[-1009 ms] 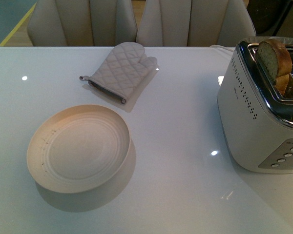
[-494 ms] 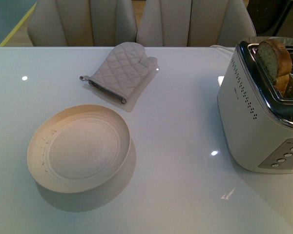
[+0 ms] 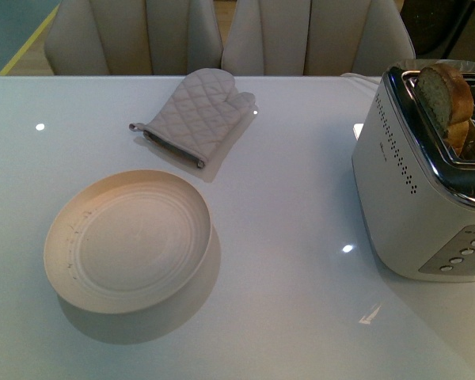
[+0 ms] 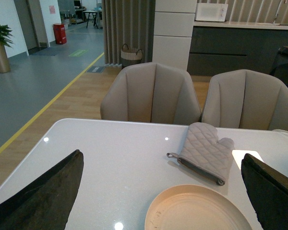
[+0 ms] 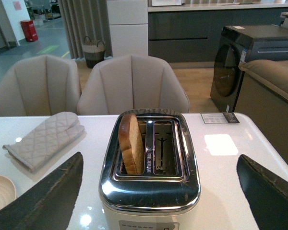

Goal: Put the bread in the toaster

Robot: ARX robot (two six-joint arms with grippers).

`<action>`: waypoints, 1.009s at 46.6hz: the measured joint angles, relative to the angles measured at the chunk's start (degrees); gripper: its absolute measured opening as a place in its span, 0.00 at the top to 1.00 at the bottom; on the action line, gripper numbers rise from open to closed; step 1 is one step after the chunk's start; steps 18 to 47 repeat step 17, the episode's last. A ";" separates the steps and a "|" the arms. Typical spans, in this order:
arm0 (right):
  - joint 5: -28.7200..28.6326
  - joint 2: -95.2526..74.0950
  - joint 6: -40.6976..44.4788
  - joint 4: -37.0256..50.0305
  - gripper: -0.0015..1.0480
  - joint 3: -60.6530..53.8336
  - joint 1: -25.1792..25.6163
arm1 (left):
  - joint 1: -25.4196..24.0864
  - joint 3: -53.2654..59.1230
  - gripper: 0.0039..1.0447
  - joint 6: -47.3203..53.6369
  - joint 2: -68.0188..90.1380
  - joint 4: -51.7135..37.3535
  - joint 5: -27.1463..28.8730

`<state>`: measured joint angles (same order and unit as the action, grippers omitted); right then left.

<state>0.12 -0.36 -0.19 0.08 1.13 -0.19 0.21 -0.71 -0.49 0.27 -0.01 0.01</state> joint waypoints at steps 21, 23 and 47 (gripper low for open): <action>-0.02 0.00 0.02 0.00 0.09 0.00 0.00 | 0.00 0.00 0.06 0.00 0.00 0.00 0.00; -0.02 0.00 0.02 0.00 0.09 0.00 0.00 | 0.00 0.00 0.06 0.00 0.00 0.00 0.00; -0.02 0.00 0.02 0.00 0.09 0.00 0.00 | 0.00 0.00 0.06 0.00 0.00 0.00 0.00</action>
